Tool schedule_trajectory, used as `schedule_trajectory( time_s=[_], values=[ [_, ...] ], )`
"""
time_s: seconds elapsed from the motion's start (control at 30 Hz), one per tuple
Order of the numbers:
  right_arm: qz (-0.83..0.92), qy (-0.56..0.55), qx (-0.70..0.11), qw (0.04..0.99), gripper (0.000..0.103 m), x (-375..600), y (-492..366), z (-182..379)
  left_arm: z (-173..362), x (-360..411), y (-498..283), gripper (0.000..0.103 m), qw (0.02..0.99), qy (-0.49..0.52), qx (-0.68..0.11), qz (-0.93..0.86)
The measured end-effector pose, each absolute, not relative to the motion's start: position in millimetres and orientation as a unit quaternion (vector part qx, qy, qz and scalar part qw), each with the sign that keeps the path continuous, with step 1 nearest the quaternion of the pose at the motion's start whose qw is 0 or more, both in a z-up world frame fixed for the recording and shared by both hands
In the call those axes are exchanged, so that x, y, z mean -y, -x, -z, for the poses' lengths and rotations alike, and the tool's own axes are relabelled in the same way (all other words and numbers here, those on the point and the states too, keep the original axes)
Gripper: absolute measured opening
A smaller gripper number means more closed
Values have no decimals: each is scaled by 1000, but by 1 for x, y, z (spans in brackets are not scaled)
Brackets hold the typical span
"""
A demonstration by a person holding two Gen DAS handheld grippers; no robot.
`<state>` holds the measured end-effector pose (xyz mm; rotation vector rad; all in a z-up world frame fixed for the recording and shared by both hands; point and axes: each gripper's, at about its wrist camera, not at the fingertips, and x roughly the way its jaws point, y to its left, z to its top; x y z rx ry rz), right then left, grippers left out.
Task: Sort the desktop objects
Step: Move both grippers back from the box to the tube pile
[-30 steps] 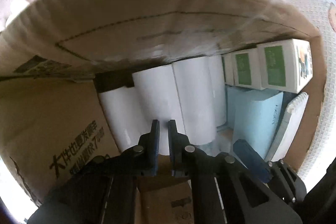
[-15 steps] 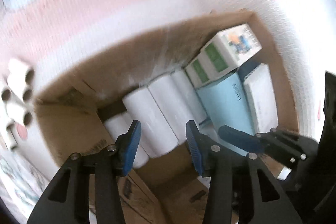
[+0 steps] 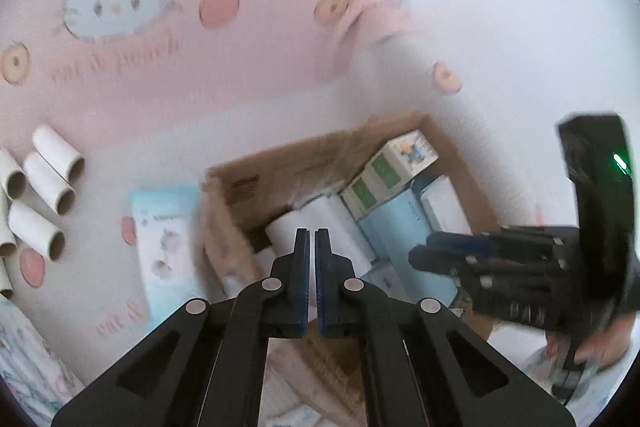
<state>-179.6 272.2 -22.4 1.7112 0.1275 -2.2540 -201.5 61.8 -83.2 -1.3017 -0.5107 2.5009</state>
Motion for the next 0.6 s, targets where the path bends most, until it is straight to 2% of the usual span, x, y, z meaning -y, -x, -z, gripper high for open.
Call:
schedule_trajectory(
  time_s=[0.07,0.17,0.4,0.5,0.6],
  values=[
    [787,-595,-50,155,21,-256,163,-3,76,-61,185,3,125,419,144,-888],
    [786,-591,-85,157,21,-233,158,13,73,-56,167,3,115,390,96,-908],
    [787,-574,-147,174,21,-187,145,1,116,-10,164,3,105,373,149,-910],
    [783,-570,-167,182,21,-170,143,0,139,3,162,3,64,361,112,-923],
    [786,-562,-187,178,21,-161,137,-3,164,20,162,3,51,364,111,-923]
  ],
)
